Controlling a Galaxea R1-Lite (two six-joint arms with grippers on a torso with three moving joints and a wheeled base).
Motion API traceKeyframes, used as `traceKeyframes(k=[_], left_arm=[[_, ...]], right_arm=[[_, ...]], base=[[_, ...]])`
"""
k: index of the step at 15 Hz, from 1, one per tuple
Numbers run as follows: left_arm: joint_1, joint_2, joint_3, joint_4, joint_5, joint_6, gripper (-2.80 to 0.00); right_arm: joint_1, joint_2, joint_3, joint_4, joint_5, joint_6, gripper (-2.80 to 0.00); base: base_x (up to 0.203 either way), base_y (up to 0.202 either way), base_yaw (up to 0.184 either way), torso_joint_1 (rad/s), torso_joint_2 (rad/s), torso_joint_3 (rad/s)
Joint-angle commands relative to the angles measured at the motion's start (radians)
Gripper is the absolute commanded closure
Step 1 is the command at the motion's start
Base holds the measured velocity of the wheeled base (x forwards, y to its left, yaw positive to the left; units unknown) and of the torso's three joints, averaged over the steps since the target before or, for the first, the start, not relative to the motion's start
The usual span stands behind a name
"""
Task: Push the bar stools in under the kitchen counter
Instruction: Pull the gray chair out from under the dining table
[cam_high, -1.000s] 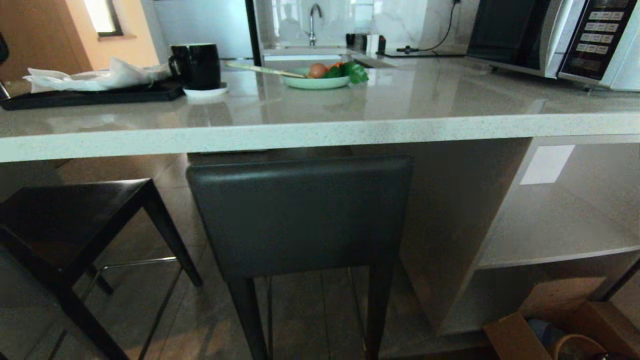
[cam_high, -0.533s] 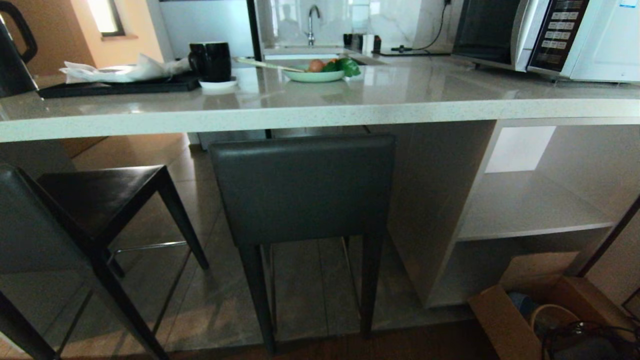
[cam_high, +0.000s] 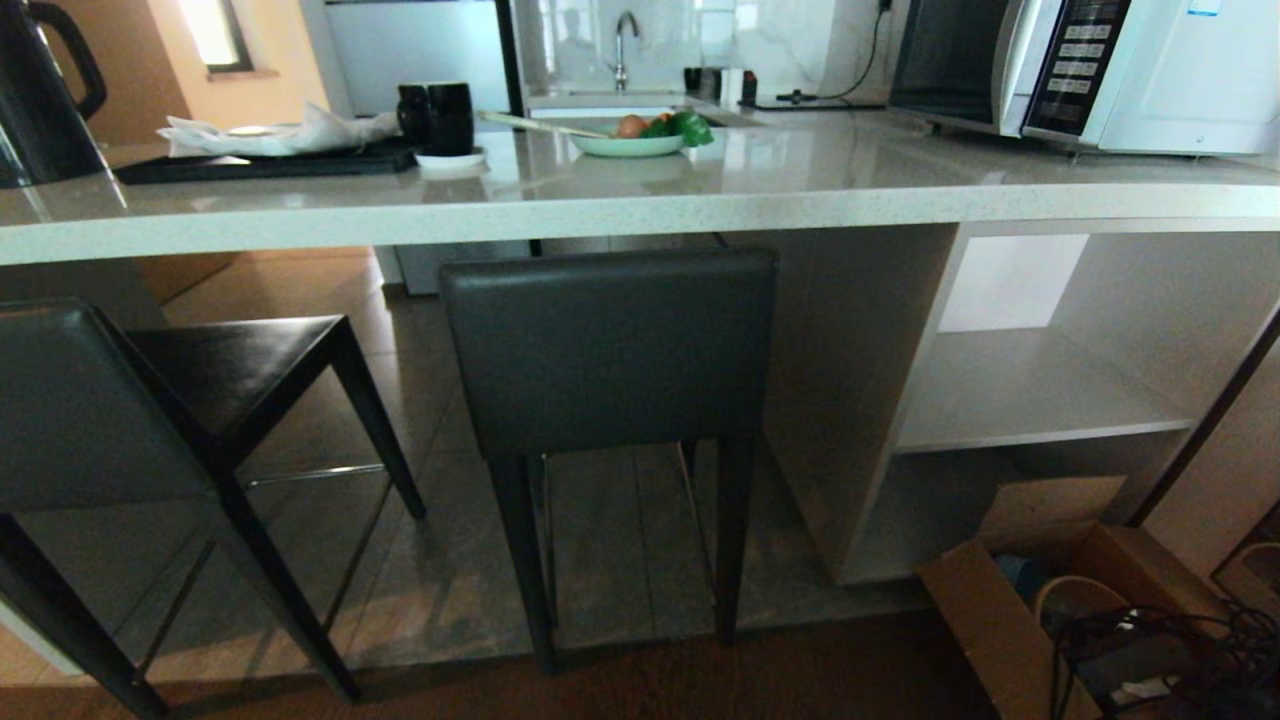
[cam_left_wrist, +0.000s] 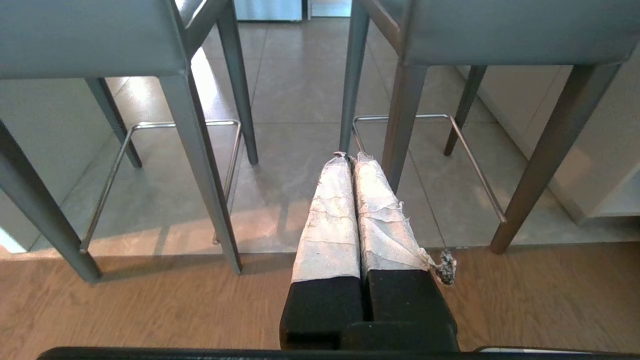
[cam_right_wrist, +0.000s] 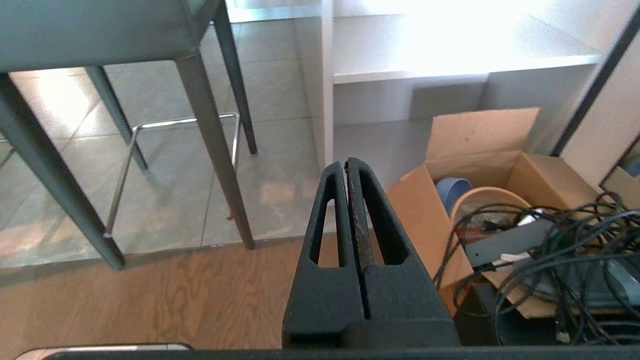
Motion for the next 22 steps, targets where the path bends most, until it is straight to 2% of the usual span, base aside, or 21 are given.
traceKeyframes(k=[1,7,22], left_arm=[[0.000,0.001,0.000,-0.001,0.000,0.000,0.00],[0.000,0.001,0.000,-0.001,0.000,0.000,0.00],[0.000,0.001,0.000,-0.001,0.000,0.000,0.00]], right_arm=[[0.000,0.000,0.001,0.000,0.000,0.000,0.00],[0.000,0.000,0.000,0.000,0.000,0.000,0.00],[0.000,0.000,0.000,0.000,0.000,0.000,0.00]], base=[[0.000,0.000,0.000,0.000,0.00,0.000],[0.000,0.034,0.001,0.000,0.00,0.001],[0.000,0.197,-0.002,0.002,0.00,0.002]])
